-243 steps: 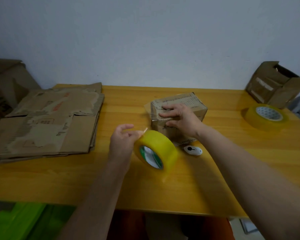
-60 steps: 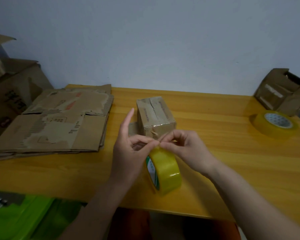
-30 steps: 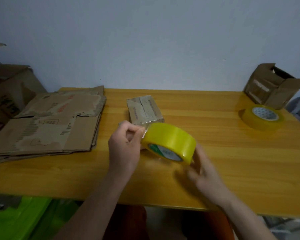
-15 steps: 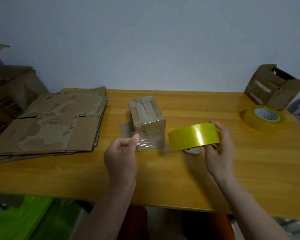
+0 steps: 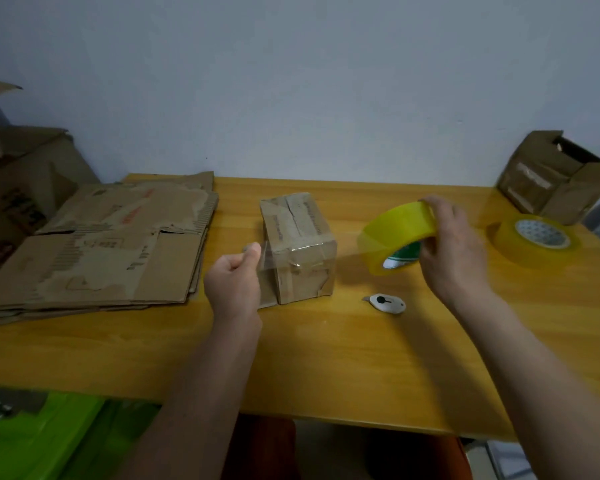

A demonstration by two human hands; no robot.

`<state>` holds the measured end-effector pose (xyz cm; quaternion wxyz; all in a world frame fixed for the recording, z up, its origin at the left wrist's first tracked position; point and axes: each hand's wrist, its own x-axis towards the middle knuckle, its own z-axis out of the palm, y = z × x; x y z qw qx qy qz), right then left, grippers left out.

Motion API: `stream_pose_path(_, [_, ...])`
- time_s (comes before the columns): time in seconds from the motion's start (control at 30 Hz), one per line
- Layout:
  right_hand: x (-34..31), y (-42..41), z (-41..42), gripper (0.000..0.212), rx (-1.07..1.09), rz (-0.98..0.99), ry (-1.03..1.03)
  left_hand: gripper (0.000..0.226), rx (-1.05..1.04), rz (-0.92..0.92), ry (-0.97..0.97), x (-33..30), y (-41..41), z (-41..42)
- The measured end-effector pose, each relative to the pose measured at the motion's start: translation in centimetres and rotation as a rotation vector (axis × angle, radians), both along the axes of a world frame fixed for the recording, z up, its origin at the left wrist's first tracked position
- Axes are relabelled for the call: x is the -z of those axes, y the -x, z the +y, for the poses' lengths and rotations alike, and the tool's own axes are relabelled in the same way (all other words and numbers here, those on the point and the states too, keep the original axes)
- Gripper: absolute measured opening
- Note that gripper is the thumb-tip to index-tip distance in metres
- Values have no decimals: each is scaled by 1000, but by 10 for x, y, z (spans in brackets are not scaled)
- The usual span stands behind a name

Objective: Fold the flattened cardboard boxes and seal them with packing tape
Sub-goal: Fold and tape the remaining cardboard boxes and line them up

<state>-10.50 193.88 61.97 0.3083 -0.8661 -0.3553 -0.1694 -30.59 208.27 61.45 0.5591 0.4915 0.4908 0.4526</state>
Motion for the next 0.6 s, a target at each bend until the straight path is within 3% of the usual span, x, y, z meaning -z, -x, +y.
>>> stream_pose_path(0.37, [16, -20, 37, 54, -5, 38, 183, 17, -10, 74, 117, 33, -16, 23])
stream_pose_path(0.6, [32, -6, 53, 55, -63, 42, 285, 23, 65, 91, 80, 52, -32, 20])
